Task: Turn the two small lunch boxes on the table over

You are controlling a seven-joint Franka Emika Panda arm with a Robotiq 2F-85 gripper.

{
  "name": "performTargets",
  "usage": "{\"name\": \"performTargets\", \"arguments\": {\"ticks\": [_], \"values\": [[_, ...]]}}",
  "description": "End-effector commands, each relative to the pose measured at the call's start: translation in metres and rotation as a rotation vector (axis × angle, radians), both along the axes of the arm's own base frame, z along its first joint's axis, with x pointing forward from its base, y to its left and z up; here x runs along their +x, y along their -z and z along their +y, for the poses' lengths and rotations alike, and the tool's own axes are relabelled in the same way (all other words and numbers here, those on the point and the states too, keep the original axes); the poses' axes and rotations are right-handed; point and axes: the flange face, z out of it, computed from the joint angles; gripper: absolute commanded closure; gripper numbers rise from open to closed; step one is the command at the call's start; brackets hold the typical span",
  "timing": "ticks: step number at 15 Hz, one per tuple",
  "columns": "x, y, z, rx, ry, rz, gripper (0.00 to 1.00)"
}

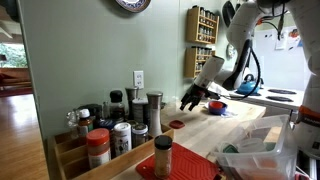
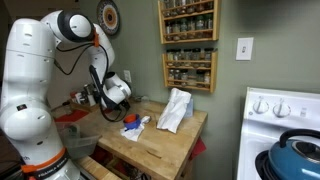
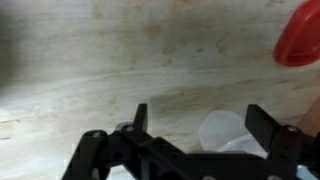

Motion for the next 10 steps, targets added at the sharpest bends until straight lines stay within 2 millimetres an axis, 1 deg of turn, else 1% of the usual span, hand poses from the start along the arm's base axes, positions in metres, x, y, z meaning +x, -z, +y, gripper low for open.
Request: {"name": "performTargets", "arguments": {"ticks": [1, 2, 5, 8, 10], "values": [[0.000, -0.023, -0.005, 0.050, 0.022, -0.030, 0.00], [0.003, -0.030, -0.005, 0.064, 0.023, -0.046, 0.00], [0.012, -0.041, -0.005, 0.085, 0.033, -0.068, 0.00], [0.021, -0.040, 0.004, 0.081, 0.040, -0.072, 0.00], [0.028, -0.043, 0.008, 0.079, 0.053, -0.081, 0.00]]}}
